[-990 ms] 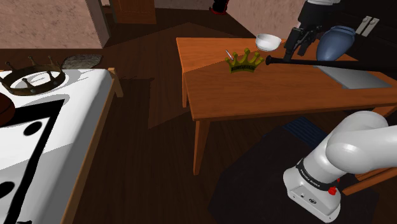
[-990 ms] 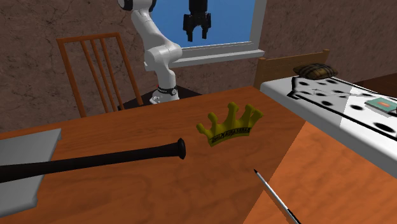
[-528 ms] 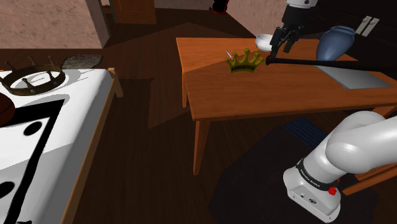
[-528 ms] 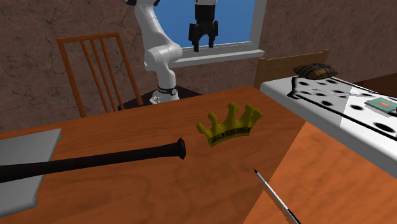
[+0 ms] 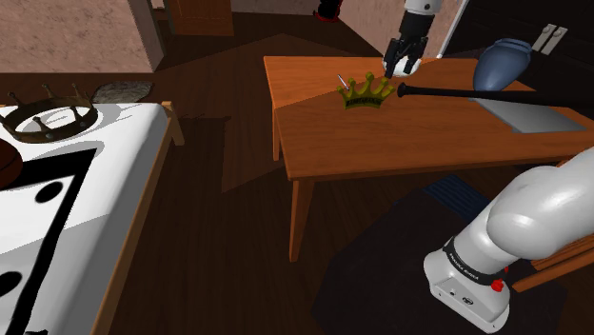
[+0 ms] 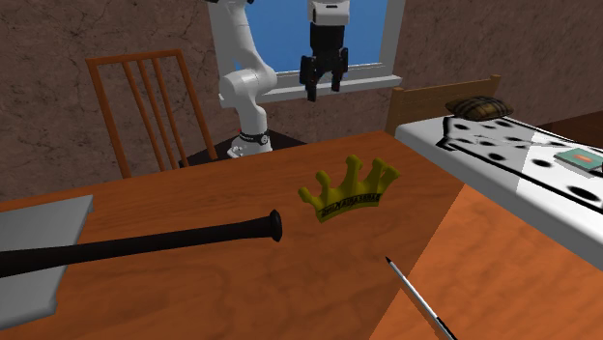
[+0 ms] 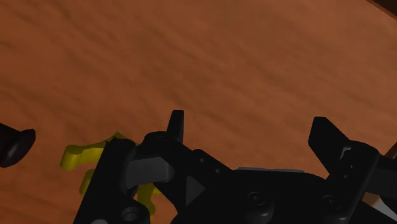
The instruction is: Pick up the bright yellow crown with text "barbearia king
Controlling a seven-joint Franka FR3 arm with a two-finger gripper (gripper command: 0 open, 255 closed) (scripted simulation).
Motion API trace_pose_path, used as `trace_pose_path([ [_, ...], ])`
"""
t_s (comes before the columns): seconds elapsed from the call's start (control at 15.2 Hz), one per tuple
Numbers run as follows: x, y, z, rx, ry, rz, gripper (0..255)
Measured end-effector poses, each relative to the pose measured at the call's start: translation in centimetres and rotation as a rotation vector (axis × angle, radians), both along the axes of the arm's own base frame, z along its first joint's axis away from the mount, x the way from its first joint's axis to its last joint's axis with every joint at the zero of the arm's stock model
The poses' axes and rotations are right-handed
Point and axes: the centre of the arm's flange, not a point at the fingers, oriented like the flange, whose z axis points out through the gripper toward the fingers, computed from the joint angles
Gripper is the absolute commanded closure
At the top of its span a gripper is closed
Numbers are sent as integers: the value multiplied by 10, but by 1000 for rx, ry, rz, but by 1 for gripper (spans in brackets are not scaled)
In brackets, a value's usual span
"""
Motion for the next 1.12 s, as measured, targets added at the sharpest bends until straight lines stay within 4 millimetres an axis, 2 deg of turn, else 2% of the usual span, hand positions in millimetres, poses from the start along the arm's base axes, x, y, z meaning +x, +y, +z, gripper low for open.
trace_pose_path([
  [0.99, 160, -110, -62, 48, 3, -27, 0],
  [1.12, 168, -115, -71, 51, 4, -28, 0],
])
